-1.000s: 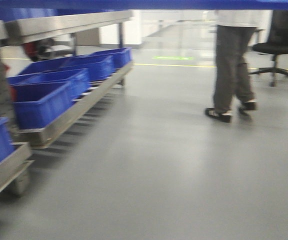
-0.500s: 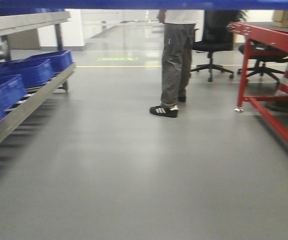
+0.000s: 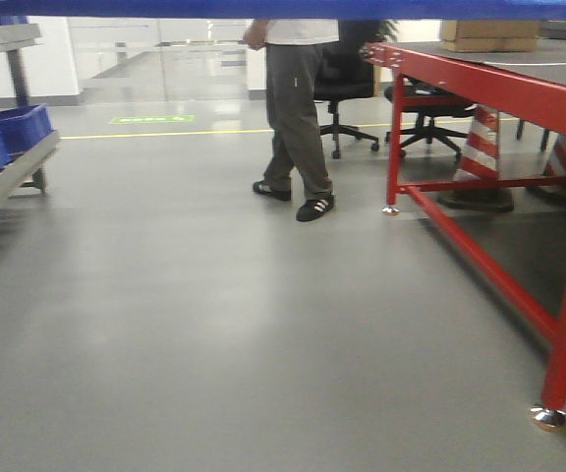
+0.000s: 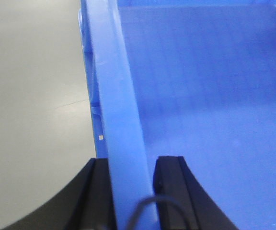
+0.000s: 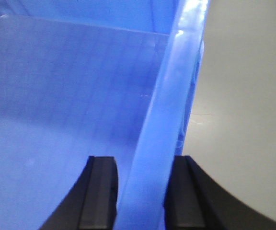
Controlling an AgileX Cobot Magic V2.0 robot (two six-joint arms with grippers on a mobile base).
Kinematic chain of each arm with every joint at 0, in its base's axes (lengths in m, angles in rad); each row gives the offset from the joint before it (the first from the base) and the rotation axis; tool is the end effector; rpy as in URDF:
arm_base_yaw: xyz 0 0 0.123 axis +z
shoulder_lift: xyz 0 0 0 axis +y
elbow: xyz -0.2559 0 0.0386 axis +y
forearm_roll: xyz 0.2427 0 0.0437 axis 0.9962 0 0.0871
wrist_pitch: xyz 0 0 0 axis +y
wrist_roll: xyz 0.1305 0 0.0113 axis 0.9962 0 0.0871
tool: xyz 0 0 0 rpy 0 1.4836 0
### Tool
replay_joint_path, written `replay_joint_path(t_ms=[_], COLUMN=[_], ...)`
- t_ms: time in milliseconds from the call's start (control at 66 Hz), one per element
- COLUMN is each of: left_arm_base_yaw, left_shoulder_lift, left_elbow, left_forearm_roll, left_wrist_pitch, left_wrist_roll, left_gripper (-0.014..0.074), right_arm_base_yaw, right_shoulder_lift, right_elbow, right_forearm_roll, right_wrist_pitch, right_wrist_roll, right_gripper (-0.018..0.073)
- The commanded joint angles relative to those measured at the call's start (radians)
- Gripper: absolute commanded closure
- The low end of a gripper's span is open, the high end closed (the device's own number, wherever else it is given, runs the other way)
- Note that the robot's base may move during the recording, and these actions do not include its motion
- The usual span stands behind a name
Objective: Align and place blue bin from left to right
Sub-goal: 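Drive across the floor carrying the blue bin in both grippers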
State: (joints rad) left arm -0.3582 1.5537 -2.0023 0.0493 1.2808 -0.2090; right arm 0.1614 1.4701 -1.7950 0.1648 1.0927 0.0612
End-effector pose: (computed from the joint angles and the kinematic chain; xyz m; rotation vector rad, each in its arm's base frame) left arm 0.3113 -0.1099 0.4354 0.1656 2.3193 -0.2254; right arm 0.3225 0.0718 0.4193 -0.1062 2.2549 0.3248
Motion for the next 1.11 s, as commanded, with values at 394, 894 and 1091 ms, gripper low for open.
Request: replay_joint_path(t_ms=[394,894,1091], left_arm_base_yaw=[-0.009,-0.009,-0.009], left_shoulder_lift=[-0.031,-0.031,-0.031], left_elbow=[-0.023,-0.023,-0.023], left_forearm_roll=[-0.017,-0.017,-0.017], left_wrist_pitch=[-0.060,-0.060,-0.060], left_wrist_roll=[0.018,0.018,0.018], left_gripper=[0.0708,0.0708,0.0708], right_arm_base_yaw=[-0.008,-0.008,-0.008], right_shoulder_lift=[-0.015,-0.015,-0.015], right_elbow=[-0.010,-0.010,-0.010], right_forearm_roll=[-0.039,-0.039,-0.039], right_wrist_pitch=[-0.090,-0.090,-0.090], right_wrist_roll=[-0.004,-0.004,-0.004], right_gripper=[0.0628,0.0628,0.0628])
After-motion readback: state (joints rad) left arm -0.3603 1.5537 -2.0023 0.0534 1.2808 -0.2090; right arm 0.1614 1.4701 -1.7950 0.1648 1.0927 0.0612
